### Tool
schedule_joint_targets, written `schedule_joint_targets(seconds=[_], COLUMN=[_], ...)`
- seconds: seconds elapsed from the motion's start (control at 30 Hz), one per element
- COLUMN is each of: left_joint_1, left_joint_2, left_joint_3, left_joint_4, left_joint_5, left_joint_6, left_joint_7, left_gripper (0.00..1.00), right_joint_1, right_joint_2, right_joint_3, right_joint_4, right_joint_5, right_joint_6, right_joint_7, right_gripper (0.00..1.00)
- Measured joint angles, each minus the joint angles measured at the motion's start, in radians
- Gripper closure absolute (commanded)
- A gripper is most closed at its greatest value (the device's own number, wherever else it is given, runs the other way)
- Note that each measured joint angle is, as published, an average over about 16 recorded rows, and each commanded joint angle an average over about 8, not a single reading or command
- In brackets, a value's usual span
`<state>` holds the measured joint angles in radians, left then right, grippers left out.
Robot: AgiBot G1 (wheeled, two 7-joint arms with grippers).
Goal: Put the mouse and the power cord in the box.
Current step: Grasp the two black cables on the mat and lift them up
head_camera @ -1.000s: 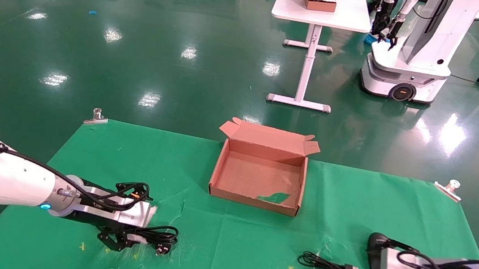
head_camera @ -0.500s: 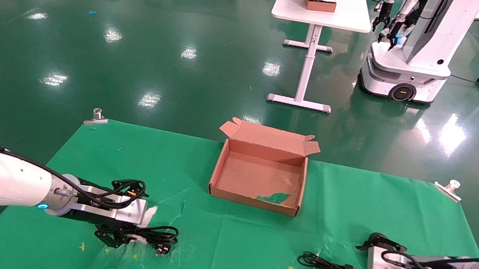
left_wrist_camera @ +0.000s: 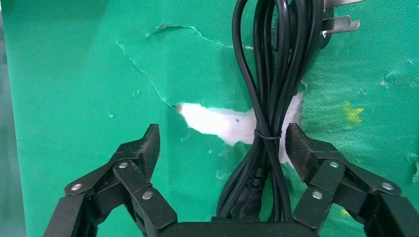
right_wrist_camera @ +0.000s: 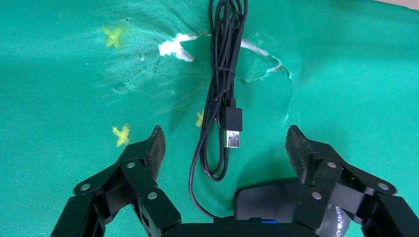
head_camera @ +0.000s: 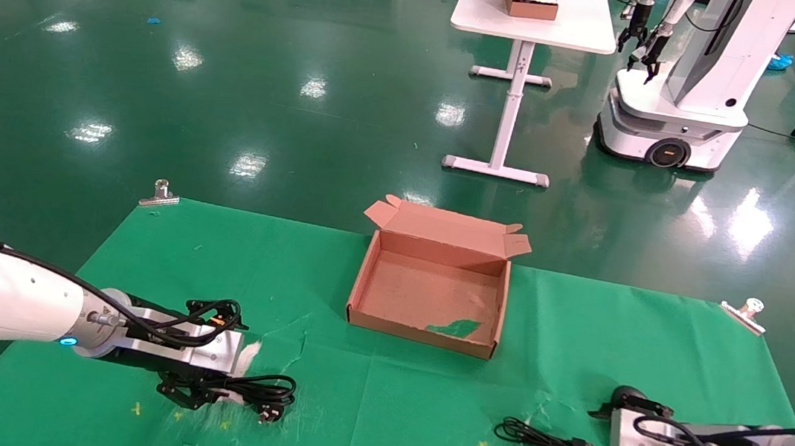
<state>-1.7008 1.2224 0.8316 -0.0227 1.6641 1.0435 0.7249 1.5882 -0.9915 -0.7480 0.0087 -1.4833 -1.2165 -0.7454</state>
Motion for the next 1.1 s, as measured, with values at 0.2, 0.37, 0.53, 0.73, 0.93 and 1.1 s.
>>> schedule_joint_targets(seconds=[0.2, 0.37, 0.53, 0.73, 0.93, 1.1], left_joint_1=[0.0, 0.0, 0.0, 0.001, 0.001, 0.001], left_joint_2=[0.0, -0.001, -0.001, -0.001, -0.001, -0.001], left_joint_3=[0.0, 0.0, -0.001, -0.001, -0.001, -0.001], left_joint_4=[-0.001, -0.002, -0.003, -0.003, -0.003, -0.004], left_joint_5=[0.0, 0.0, 0.0, -0.001, -0.001, -0.002], left_joint_6=[0.0, 0.0, 0.0, 0.0, 0.0, 0.0], left_joint_7=[-0.002, -0.003, -0.003, -0.004, -0.004, -0.005], left_gripper=[1.0, 1.0, 1.0, 1.0, 1.0, 1.0], right_joint_1=[0.0, 0.0, -0.001, -0.001, -0.001, -0.001], right_joint_2=[0.001, 0.001, 0.002, 0.002, 0.002, 0.003], right_joint_3=[0.0, 0.0, 0.0, 0.0, 0.0, 0.0], right_joint_4=[0.002, 0.003, 0.003, 0.004, 0.004, 0.005], right_joint_5=[0.0, 0.0, 0.001, 0.001, 0.001, 0.001], right_joint_6=[-0.001, -0.002, -0.002, -0.002, -0.003, -0.003], right_joint_7=[0.001, 0.001, 0.001, 0.002, 0.002, 0.002], right_gripper=[1.0, 1.0, 1.0, 1.0, 1.0, 1.0])
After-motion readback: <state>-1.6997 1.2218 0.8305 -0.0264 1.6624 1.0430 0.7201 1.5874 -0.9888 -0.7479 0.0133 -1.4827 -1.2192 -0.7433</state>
